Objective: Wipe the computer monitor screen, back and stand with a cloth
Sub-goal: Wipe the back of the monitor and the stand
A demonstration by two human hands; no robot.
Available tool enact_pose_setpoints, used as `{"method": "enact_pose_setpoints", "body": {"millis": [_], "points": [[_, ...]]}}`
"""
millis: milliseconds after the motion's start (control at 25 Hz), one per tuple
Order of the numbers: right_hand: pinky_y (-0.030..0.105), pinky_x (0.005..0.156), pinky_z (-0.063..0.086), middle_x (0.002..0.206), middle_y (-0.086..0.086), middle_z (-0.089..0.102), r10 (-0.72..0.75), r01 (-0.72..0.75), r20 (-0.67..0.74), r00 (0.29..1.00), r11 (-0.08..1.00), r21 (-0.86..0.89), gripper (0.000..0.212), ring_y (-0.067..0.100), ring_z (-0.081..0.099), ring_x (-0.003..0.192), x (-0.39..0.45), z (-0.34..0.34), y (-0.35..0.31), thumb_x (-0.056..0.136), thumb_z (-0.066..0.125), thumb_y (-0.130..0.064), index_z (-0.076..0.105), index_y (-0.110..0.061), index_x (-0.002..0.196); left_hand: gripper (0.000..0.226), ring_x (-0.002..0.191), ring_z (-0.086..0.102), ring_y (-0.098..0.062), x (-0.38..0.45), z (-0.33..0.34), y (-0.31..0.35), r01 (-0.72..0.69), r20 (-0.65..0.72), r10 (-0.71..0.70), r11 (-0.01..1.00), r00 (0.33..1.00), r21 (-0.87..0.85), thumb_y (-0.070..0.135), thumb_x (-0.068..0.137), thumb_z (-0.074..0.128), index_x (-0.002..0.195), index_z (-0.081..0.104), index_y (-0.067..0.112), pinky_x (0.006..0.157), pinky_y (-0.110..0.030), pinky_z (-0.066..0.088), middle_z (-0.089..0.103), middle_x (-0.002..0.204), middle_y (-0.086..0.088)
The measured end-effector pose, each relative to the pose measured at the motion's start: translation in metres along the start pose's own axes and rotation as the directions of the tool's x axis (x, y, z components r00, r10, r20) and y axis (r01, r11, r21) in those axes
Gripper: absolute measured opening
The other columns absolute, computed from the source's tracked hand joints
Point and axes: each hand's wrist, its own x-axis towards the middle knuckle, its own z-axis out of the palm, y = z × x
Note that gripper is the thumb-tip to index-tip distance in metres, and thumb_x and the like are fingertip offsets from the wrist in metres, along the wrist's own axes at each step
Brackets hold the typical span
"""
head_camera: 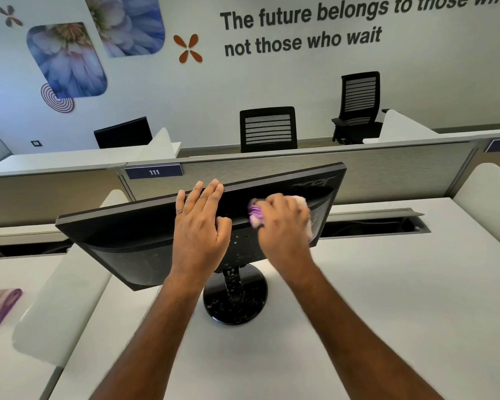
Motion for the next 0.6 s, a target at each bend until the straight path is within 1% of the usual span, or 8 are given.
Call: {"method": "enact_pose_setpoints", "body": {"millis": [80, 160, 240, 280, 400, 480, 560, 600], "points": [[0.042, 0.090, 0.035, 0.118, -0.002, 0.055, -0.081, 0.081, 0.028, 0.996, 0.997, 0.018, 0.030, 0.020, 0.048, 0.107, -0.004, 0.000, -0.017, 0.091, 0.058, -0.024, 0.063, -0.025, 0.120, 0.061, 0.158, 0.025, -0.016, 0.000, -0.003, -0.005, -0.004, 0.007, 0.004, 1.000, 1.000, 0.001, 0.022, 0.096, 0.039, 0.156, 0.047, 0.016, 0.132, -0.044, 0.006, 0.043, 0.164, 0.001], [0.043, 0.088, 0.036, 0.118, -0.004, 0.056, -0.122, 0.122, 0.020, 0.992, 0.992, 0.004, 0.032, 0.020, 0.049, 0.106, -0.003, -0.003, -0.011, 0.087, 0.065, -0.023, 0.065, -0.027, 0.119, 0.061, 0.158, 0.024, -0.015, -0.001, -0.005, -0.009, -0.030, 0.024, 0.030, 1.000, 0.999, -0.006, 0.022, 0.096, 0.038, 0.157, 0.045, 0.017, 0.132, -0.044, 0.005, 0.041, 0.164, 0.001], [0.043, 0.085, 0.035, 0.113, -0.003, 0.059, -0.096, 0.095, -0.023, 0.995, 0.995, -0.038, 0.034, 0.022, 0.052, 0.101, 0.000, -0.005, 0.014, 0.080, 0.066, -0.016, 0.068, -0.025, 0.113, 0.062, 0.158, 0.024, -0.015, 0.000, -0.005, -0.010, -0.051, 0.038, 0.052, 0.998, 0.998, -0.024, 0.022, 0.096, 0.037, 0.157, 0.045, 0.017, 0.132, -0.045, 0.005, 0.041, 0.165, 0.001], [0.041, 0.084, 0.034, 0.110, -0.002, 0.060, -0.056, 0.052, -0.055, 0.997, 0.996, -0.068, 0.035, 0.024, 0.052, 0.099, 0.002, -0.006, 0.032, 0.078, 0.065, -0.014, 0.070, -0.024, 0.111, 0.062, 0.158, 0.024, -0.015, 0.000, -0.005, -0.010, -0.048, 0.038, 0.049, 0.998, 0.998, -0.035, 0.022, 0.096, 0.036, 0.157, 0.045, 0.017, 0.132, -0.045, 0.005, 0.041, 0.164, 0.002], [0.041, 0.085, 0.034, 0.111, 0.002, 0.061, 0.049, -0.056, -0.074, 0.996, 0.994, -0.095, 0.034, 0.027, 0.052, 0.102, 0.009, -0.013, 0.075, 0.081, 0.065, -0.013, 0.069, -0.019, 0.114, 0.061, 0.158, 0.024, -0.014, 0.000, -0.004, -0.006, -0.032, 0.033, 0.033, 0.998, 0.999, -0.047, 0.021, 0.096, 0.037, 0.157, 0.046, 0.017, 0.132, -0.045, 0.005, 0.042, 0.164, 0.002], [0.043, 0.085, 0.036, 0.111, 0.005, 0.060, 0.039, -0.046, -0.082, 0.996, 0.996, -0.080, 0.032, 0.029, 0.052, 0.103, 0.007, -0.010, 0.077, 0.082, 0.063, -0.013, 0.069, -0.017, 0.113, 0.060, 0.158, 0.024, -0.014, 0.000, -0.003, -0.006, -0.025, 0.029, 0.027, 0.999, 0.999, -0.047, 0.020, 0.096, 0.039, 0.156, 0.046, 0.017, 0.132, -0.044, 0.005, 0.043, 0.164, 0.002], [0.043, 0.084, 0.036, 0.109, 0.004, 0.059, 0.011, -0.020, -0.102, 0.995, 0.996, -0.083, 0.030, 0.028, 0.051, 0.100, 0.006, -0.005, 0.062, 0.078, 0.061, -0.014, 0.069, -0.017, 0.107, 0.059, 0.158, 0.024, -0.015, 0.001, -0.002, -0.006, -0.007, 0.023, 0.008, 0.999, 1.000, -0.051, 0.020, 0.097, 0.039, 0.156, 0.047, 0.017, 0.132, -0.045, 0.005, 0.043, 0.163, 0.002], [0.043, 0.084, 0.037, 0.108, 0.003, 0.059, -0.002, -0.006, -0.102, 0.995, 0.997, -0.078, 0.029, 0.026, 0.050, 0.099, 0.006, -0.003, 0.052, 0.077, 0.064, -0.014, 0.069, -0.018, 0.105, 0.059, 0.158, 0.024, -0.015, 0.003, -0.002, -0.004, 0.001, 0.022, 0.001, 0.999, 1.000, -0.052, 0.021, 0.097, 0.039, 0.156, 0.047, 0.017, 0.132, -0.045, 0.005, 0.043, 0.164, 0.002]]}}
